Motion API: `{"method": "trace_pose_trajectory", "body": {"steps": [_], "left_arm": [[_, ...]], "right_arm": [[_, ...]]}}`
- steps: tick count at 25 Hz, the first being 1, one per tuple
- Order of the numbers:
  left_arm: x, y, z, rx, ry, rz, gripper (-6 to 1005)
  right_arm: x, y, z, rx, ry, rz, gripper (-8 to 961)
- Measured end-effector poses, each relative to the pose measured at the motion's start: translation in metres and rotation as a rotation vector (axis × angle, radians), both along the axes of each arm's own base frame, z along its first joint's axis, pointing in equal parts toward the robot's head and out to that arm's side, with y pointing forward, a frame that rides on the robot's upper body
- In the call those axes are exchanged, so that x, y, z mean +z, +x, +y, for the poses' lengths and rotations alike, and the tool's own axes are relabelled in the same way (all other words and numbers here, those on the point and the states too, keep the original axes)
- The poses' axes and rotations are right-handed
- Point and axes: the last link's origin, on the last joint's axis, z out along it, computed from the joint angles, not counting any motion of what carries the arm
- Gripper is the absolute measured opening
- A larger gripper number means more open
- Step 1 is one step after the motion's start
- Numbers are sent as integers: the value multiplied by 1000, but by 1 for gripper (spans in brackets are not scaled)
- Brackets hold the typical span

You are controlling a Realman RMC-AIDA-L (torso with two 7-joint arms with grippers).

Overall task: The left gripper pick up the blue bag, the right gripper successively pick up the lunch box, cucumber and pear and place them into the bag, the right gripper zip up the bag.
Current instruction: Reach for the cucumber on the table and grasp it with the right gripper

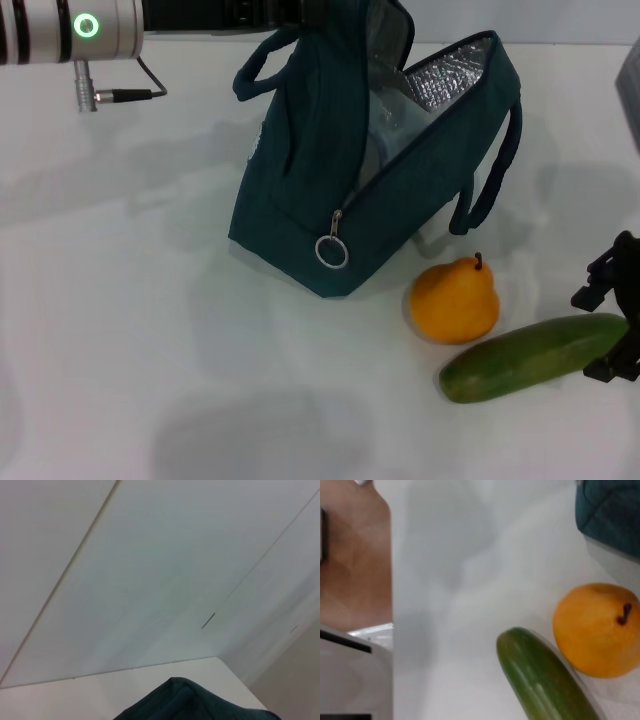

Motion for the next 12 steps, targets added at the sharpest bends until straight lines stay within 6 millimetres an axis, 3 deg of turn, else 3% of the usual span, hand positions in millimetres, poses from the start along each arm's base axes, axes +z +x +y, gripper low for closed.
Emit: {"method": "trace_pose_trajectory", "body": {"steps": [12], "left_arm": [[1, -1, 1, -16, 17, 14, 69]], "right_arm": [[-32, 9, 10, 91, 39, -99, 817]]}}
